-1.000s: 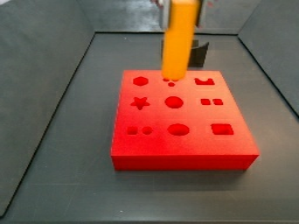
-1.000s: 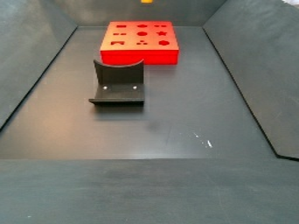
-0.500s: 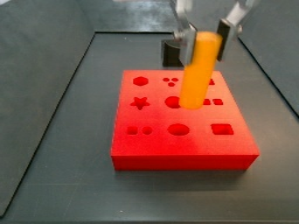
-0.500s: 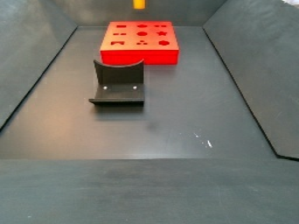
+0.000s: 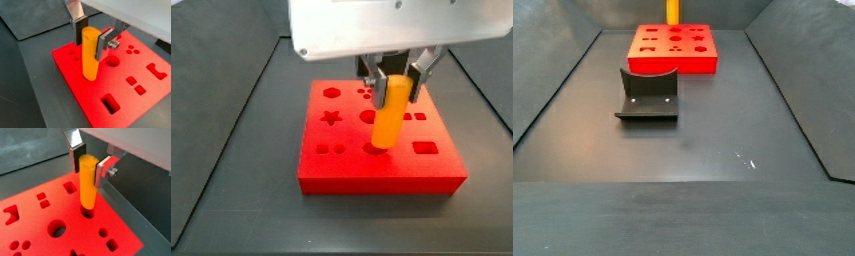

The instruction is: Insert the oval object.

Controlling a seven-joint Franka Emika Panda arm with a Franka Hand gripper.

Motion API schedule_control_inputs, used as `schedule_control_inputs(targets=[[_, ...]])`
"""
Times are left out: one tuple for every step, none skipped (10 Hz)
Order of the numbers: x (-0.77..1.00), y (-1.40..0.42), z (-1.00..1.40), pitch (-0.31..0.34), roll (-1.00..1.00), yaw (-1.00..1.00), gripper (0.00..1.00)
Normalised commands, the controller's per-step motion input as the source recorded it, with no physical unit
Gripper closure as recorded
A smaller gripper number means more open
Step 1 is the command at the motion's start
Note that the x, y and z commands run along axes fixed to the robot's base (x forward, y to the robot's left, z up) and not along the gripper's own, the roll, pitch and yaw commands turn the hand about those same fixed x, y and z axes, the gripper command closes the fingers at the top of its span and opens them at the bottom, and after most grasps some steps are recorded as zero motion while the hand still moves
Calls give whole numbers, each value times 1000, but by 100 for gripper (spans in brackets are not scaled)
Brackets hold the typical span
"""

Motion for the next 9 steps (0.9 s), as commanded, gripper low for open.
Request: schedule_control_inputs(targets=[[37,0,-200,-39,47,-3,100],[0,91,-129,-44,19,-77,100],[0,77,-103,-20,49,-49,100],[-66,46,-129,-11,57,-43,100],[-60,0,-146,-19,37,-49,100],[0,-77,-206,-43,54,0,100],[0,-60,-240,-51,61,-6,100],[11,-69,-234,-61,47,-14,100],[106,-26,-260,-67,70,0,100]])
